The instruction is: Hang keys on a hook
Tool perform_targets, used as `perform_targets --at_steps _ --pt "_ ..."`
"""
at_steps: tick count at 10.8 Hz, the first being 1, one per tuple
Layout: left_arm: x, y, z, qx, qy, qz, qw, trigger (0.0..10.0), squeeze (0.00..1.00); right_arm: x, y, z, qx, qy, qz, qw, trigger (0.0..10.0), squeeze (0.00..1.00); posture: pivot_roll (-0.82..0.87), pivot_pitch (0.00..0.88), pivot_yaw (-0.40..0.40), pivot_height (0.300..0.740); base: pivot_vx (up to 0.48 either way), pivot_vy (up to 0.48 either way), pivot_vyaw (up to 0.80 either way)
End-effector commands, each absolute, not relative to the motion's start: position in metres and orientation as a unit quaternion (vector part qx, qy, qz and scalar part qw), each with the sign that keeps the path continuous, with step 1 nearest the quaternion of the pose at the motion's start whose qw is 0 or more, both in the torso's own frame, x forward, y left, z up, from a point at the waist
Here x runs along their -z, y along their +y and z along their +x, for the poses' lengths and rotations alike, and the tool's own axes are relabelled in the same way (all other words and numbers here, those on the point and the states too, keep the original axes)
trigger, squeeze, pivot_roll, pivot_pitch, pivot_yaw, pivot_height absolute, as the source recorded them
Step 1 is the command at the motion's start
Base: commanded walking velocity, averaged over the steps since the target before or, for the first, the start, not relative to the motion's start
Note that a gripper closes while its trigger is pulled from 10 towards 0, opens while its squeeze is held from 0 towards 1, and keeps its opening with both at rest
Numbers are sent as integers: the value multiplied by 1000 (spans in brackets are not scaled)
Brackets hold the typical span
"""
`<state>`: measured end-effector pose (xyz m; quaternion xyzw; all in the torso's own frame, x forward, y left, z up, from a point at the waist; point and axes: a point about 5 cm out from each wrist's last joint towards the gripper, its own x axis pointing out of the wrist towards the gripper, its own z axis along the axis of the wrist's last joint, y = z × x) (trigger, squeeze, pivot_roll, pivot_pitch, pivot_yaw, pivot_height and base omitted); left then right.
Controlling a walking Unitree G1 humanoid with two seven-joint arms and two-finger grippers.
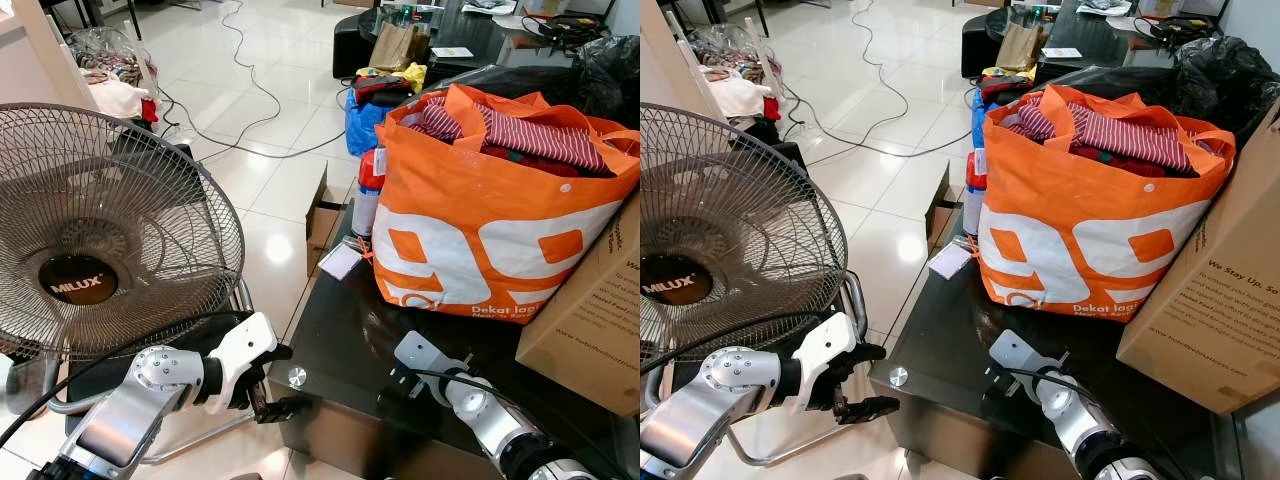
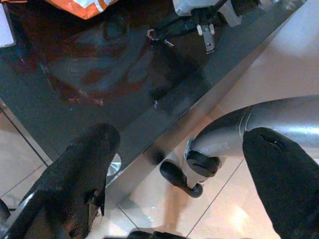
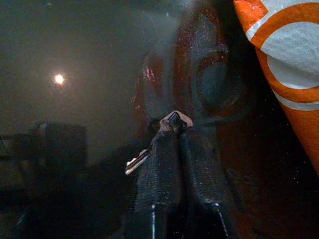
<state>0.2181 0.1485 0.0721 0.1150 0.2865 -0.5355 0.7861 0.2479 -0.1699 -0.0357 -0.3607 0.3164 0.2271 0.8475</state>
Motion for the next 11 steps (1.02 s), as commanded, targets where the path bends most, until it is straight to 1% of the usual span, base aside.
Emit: perform_targets --at_steps 1,2,3,4,5,6,7,8,9,10,11 --pt "-73 150 222 535 286 124 785 10000 0 38 -174 246 -217 328 -357 847 0 0 4 0 12 740 0 0 0" --pt "-73 150 225 533 283 127 787 10000 0 38 -176 246 -212 329 -354 849 0 0 1 0 18 740 0 0 0" --pt "-77 146 234 529 266 131 795 10000 0 36 -186 244 -184 326 -336 864 0 0 -6 0 23 740 0 0 0" --pt "-78 144 239 523 256 128 803 10000 0 34 -189 243 -174 323 -307 878 0 0 -14 0 25 740 0 0 0" --pt "-81 141 244 511 240 120 817 10000 0 28 -192 238 -167 308 -274 895 0 0 -22 0 28 740 0 0 0" --pt "-84 138 249 482 213 102 844 10000 0 14 -195 227 -139 280 -226 923 0 0 -33 0 27 740 0 0 0" --pt "-86 139 251 469 206 96 854 10000 0 7 -196 225 -122 264 -199 936 0 0 -37 0 28 740 0 0 0" --pt "-88 141 255 444 188 102 870 10000 0 -12 -194 222 -97 225 -133 960 0 0 -43 0 29 740 0 0 0" --pt "-93 143 258 418 173 93 887 10000 0 -33 -194 222 -56 168 -86 980 0 0 -52 0 39 740 0 0 0" --pt "-101 144 259 379 146 81 910 10000 0 -47 -194 217 -12 150 -19 988 0 0 -70 0 56 740 0 0 0" --pt "-103 145 262 342 130 65 928 10000 0 -55 -192 218 8 139 10 990 0 0 -91 0 71 740 0 0 0"
